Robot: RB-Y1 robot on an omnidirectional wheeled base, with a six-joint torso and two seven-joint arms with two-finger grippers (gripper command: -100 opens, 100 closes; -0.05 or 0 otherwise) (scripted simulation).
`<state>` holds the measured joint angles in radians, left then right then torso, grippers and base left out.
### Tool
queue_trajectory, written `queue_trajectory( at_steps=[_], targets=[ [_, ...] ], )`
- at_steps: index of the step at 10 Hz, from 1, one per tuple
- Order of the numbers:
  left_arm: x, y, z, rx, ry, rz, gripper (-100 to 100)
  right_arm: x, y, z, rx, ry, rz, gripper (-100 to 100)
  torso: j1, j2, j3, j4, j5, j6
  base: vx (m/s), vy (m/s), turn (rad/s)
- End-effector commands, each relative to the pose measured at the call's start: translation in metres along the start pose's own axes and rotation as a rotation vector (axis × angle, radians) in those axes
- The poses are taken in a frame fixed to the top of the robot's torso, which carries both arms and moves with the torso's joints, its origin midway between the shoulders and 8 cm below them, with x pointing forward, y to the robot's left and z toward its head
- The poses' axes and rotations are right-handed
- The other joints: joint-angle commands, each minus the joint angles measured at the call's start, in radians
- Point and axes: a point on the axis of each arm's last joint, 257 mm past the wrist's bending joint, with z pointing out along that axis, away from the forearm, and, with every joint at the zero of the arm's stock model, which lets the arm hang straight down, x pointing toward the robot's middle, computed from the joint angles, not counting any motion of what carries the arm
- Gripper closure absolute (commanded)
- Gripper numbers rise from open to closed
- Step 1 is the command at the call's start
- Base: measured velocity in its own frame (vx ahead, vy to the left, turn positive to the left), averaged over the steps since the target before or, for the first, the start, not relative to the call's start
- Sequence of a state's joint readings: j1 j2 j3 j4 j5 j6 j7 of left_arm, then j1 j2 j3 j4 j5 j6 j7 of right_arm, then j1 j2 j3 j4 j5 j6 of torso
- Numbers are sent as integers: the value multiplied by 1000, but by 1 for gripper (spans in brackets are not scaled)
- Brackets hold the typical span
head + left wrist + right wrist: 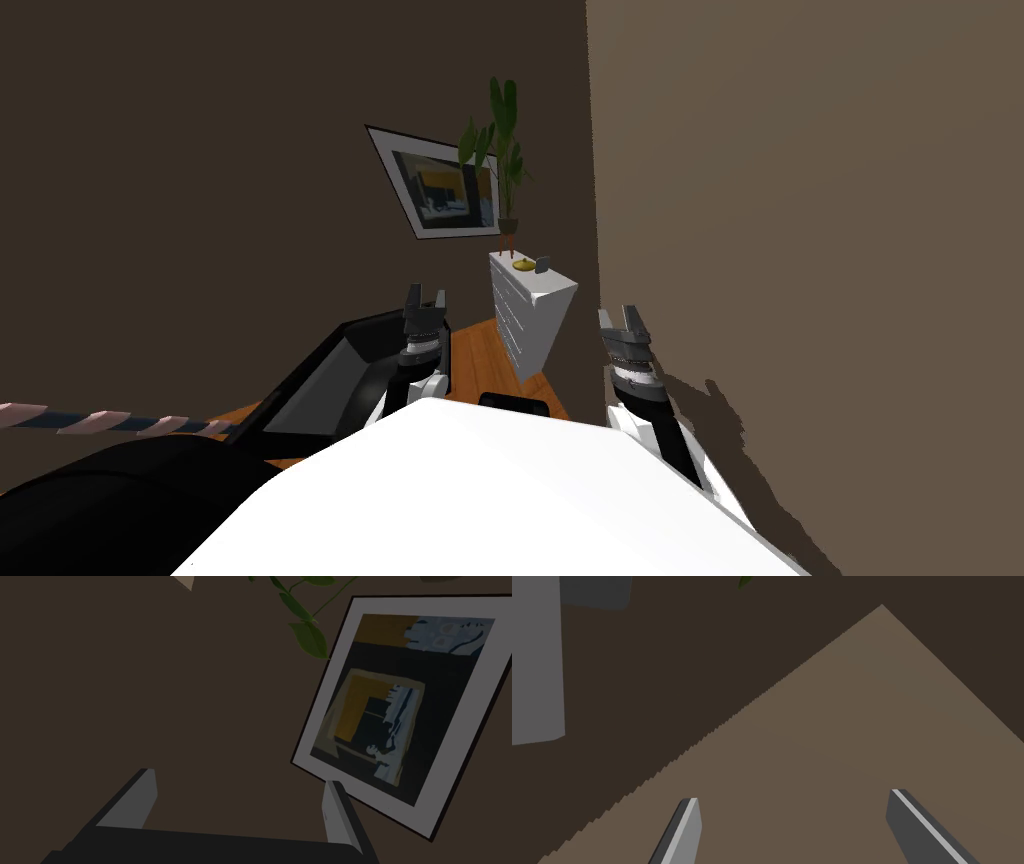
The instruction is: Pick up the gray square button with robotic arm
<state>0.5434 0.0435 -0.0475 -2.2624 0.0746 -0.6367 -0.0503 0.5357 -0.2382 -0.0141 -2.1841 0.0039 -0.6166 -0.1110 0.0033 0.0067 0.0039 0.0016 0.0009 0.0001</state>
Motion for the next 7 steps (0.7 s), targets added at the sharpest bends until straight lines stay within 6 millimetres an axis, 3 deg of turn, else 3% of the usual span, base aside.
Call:
queue_trajectory(
  at_steps=[1,7],
  targets=[
    [0,0,0,0,0,0,0,-1,-5,-1,12,38,-30,-100,0,0,0,0,0,0,-151,90,105],
    [0,0,0,0,0,0,0,3,-14,-1,34,182,-117,-100,0,-1,-1,0,0,0,-88,68,78]
  ],
)
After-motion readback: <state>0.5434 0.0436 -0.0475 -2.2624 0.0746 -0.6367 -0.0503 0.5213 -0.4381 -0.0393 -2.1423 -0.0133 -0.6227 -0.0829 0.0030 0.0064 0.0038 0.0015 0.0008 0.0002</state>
